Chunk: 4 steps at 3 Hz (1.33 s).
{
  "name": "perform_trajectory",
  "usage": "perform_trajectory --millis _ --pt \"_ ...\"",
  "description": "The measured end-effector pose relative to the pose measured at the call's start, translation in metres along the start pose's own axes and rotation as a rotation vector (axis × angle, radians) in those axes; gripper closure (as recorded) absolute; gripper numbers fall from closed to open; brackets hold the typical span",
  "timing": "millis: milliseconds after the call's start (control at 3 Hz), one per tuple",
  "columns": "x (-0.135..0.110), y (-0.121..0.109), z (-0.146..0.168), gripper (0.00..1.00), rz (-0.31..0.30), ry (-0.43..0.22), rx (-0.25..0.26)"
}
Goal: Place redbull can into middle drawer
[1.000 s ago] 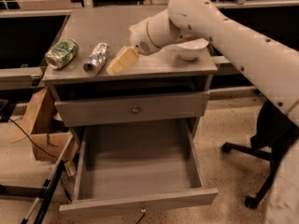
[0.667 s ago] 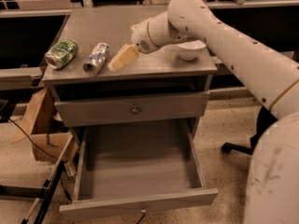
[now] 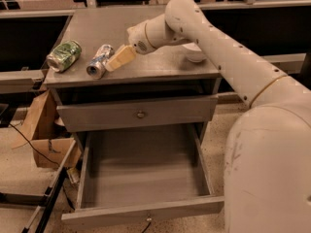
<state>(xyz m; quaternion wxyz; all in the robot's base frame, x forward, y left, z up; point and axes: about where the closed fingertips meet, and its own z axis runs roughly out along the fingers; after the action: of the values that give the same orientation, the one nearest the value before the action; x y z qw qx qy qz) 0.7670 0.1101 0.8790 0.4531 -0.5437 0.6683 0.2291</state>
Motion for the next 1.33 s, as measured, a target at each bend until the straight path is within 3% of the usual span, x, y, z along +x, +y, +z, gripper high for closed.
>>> perform_trajectory --millis 1333 --pt "-0.016 0.042 0.065 0.03 0.047 -0.044 -0.170"
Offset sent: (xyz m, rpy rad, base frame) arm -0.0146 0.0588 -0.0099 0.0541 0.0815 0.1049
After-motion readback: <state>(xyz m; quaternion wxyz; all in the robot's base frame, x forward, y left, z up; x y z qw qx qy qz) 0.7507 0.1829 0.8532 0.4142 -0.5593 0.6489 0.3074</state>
